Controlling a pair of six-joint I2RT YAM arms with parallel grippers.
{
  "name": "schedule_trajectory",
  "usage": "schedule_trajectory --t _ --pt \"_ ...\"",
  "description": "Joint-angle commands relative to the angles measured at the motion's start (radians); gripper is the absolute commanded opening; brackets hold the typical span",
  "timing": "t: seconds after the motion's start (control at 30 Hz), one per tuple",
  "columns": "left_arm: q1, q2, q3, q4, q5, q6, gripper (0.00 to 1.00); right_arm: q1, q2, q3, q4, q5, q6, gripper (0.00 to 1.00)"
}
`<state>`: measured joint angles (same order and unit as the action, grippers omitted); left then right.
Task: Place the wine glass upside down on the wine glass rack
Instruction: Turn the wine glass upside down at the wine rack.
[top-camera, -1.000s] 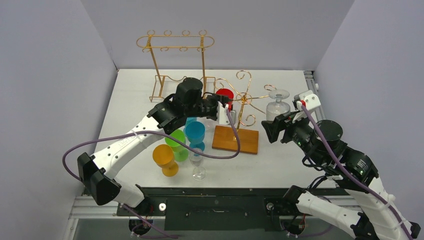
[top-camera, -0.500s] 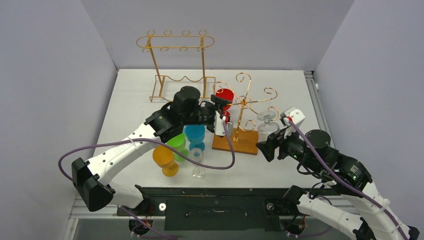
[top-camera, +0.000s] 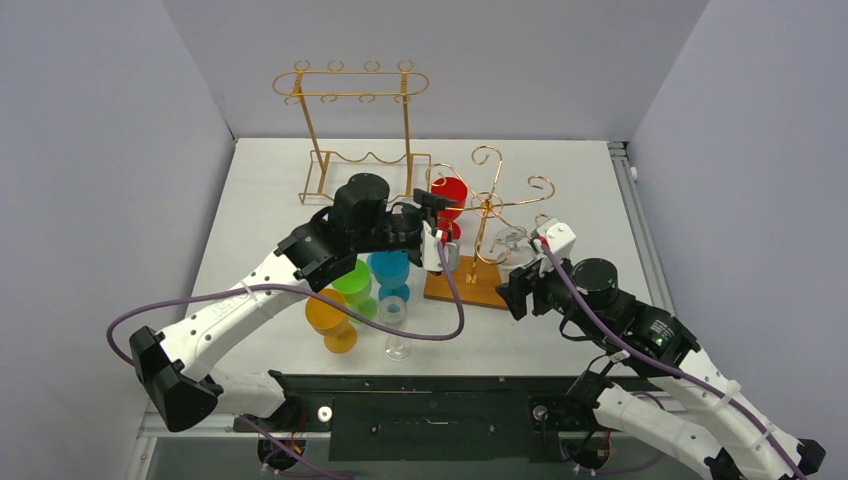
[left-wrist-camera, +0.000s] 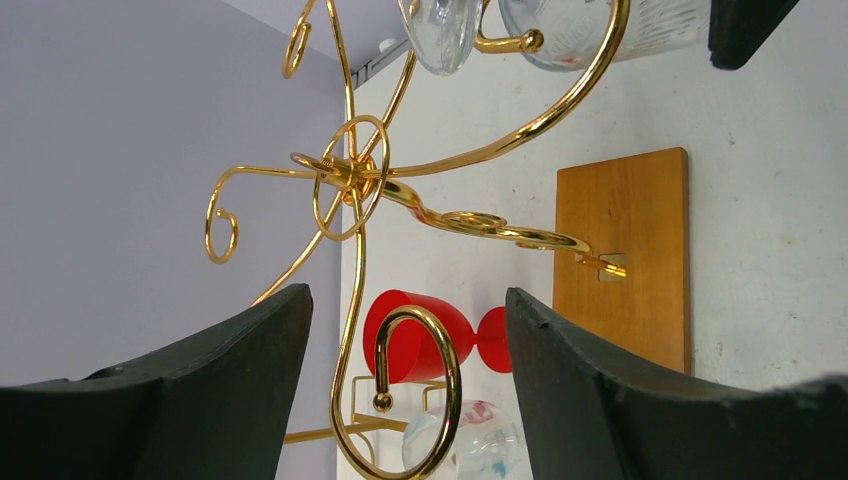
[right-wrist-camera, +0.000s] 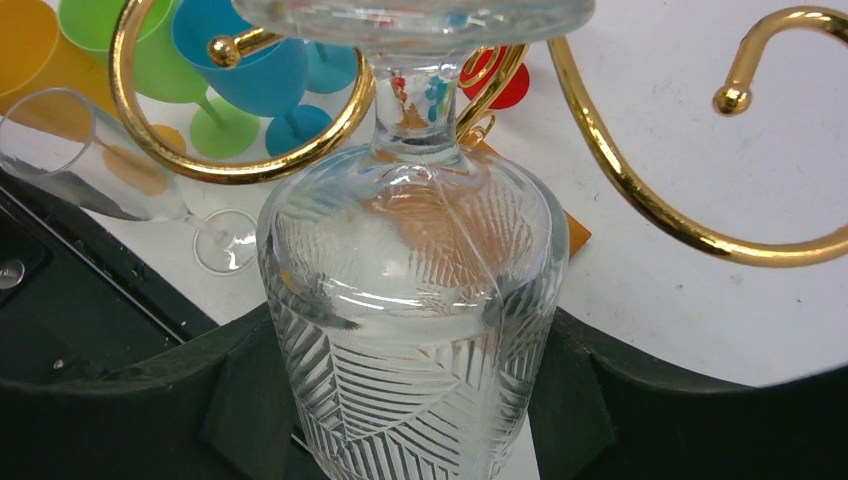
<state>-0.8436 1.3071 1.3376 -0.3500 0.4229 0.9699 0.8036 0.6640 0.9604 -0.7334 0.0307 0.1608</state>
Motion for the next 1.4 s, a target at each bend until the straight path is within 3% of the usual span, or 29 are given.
schedule_trajectory --t 0.0,0.37,0.77,1.37 --pt "-0.006 -0.028 0.014 0.003 -0.014 -0.041 0.67 -0.005 -0.012 -0.030 0.210 0.038 -0.017 0.00" --pt "-0.005 -0.009 0.018 -0.017 -0.034 -0.041 0.62 0.025 -0.046 -0.188 0.474 0.074 -0.032 0.00" --pt "-0.005 0.013 0.035 -0.032 -0.035 -0.044 0.59 0.264 -0.045 -0.276 0.631 0.301 -0.116 0.00" --pt "-0.003 0.044 0.052 -0.044 -0.093 -0.064 0.50 0.424 -0.163 -0.448 0.870 0.496 -0.210 0.00"
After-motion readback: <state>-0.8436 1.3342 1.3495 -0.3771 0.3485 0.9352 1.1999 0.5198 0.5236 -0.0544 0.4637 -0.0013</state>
